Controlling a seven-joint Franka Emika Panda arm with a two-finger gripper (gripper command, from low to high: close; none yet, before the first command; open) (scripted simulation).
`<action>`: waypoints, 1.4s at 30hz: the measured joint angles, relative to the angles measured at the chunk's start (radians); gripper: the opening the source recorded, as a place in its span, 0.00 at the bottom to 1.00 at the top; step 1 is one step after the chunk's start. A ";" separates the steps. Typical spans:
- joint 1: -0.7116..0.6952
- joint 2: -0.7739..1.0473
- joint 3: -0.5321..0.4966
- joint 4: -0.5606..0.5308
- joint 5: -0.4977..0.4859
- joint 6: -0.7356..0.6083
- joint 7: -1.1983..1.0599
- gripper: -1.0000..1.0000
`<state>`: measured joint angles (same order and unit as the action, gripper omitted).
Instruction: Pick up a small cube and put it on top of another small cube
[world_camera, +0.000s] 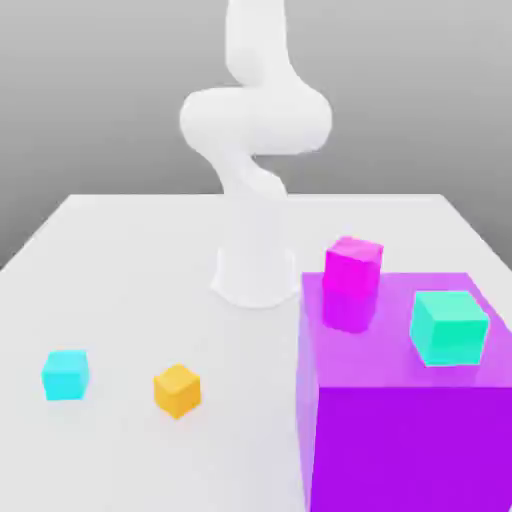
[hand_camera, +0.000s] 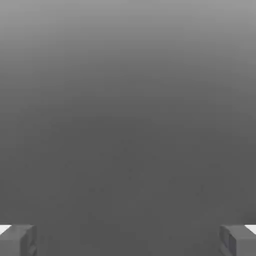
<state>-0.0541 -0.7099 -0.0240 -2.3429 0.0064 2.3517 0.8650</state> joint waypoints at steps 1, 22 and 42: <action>-0.023 0.040 -0.011 -0.019 0.002 0.023 0.029 0.50; -0.437 0.803 -0.248 -0.368 0.069 0.462 0.555 0.50; -0.490 0.901 -0.198 -0.361 0.081 0.537 0.560 0.00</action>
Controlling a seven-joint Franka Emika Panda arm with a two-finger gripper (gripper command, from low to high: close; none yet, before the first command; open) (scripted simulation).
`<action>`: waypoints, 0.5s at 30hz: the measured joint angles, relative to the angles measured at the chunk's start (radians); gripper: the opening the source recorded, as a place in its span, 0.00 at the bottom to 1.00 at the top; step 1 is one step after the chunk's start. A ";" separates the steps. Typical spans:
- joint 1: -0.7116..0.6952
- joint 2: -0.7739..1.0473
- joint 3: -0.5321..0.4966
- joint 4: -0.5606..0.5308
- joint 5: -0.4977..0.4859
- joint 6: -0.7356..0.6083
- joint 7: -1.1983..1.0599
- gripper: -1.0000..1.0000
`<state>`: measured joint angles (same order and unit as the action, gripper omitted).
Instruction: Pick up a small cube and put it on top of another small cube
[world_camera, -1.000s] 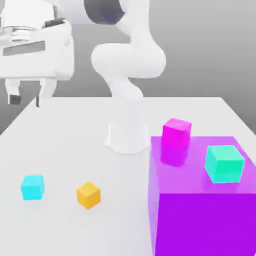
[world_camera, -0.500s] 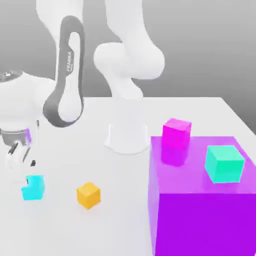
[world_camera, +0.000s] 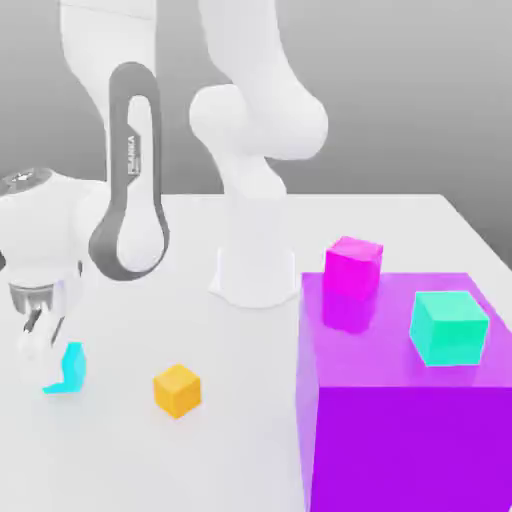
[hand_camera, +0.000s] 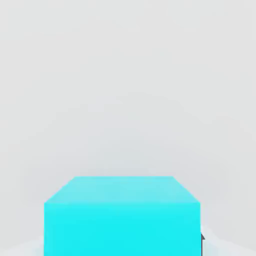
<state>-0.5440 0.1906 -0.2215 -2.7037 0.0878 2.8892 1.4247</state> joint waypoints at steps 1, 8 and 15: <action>0.003 -0.031 -0.006 -0.006 -0.013 -0.024 0.010 0.00; 0.200 -0.264 0.083 0.026 -0.016 -0.286 -0.168 0.00; 0.401 -0.500 0.215 0.087 -0.001 -0.581 -0.431 0.00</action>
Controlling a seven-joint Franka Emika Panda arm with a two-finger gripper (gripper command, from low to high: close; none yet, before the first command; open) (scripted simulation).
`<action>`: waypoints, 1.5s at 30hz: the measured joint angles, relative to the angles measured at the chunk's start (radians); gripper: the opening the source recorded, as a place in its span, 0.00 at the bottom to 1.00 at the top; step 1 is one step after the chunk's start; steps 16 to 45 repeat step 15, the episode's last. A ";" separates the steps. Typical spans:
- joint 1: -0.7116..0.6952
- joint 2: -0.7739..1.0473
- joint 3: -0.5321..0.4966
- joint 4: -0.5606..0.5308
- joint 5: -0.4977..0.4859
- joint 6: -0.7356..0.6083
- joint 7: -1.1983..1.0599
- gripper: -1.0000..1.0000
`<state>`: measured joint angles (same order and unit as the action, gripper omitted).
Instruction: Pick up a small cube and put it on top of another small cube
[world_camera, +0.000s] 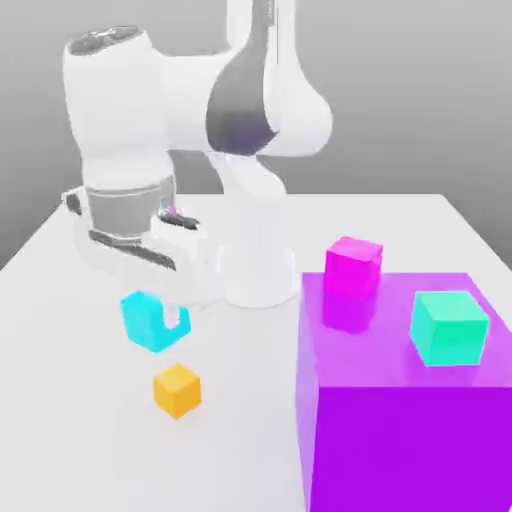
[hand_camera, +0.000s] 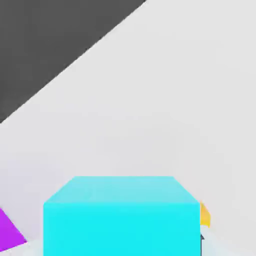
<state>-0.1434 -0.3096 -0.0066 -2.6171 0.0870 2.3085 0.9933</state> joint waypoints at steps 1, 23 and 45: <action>0.031 -0.033 0.019 0.008 0.002 -0.041 -0.037 0.00; 0.287 -0.234 0.172 -0.033 0.020 -0.199 -0.320 1.00; 0.287 -0.234 0.172 -0.033 0.020 -0.199 -0.320 1.00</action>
